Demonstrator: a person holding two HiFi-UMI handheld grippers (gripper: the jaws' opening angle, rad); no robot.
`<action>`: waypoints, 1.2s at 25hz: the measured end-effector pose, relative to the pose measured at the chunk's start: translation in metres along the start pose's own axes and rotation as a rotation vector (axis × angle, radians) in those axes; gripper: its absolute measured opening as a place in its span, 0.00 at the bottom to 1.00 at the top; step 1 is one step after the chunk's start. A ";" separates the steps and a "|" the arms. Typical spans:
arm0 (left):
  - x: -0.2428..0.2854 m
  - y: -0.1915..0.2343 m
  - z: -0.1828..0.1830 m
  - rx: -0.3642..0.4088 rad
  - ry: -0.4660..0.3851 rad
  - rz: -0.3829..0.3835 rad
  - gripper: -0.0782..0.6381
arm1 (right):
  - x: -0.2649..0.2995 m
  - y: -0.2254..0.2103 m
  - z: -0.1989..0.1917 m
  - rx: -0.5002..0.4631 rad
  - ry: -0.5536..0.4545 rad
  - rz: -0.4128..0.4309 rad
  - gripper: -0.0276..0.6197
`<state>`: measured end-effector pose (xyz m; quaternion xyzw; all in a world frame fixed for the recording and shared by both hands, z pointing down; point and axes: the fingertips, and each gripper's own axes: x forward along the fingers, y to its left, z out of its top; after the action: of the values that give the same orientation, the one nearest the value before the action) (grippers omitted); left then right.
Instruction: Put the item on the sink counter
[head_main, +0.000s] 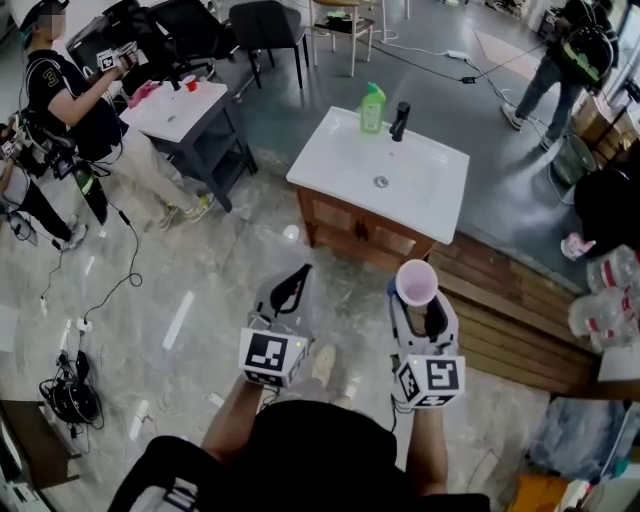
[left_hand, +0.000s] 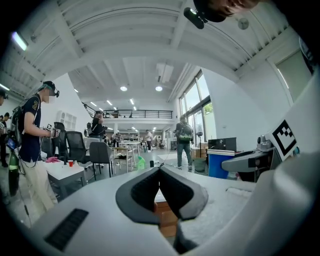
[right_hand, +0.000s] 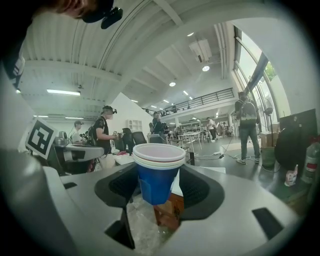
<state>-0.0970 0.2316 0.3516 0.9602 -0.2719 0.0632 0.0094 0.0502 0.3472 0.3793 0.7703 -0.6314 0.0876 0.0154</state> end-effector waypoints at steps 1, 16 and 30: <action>0.004 0.007 0.001 0.000 -0.003 0.004 0.11 | 0.008 0.002 0.002 -0.001 -0.003 0.002 0.44; 0.050 0.084 -0.003 -0.034 0.008 0.007 0.11 | 0.101 0.023 0.012 -0.012 -0.004 0.017 0.44; 0.074 0.136 0.001 -0.049 -0.005 0.055 0.11 | 0.169 0.041 0.028 -0.031 -0.012 0.081 0.44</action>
<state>-0.1057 0.0771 0.3580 0.9520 -0.2996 0.0545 0.0304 0.0453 0.1716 0.3743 0.7443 -0.6635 0.0740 0.0201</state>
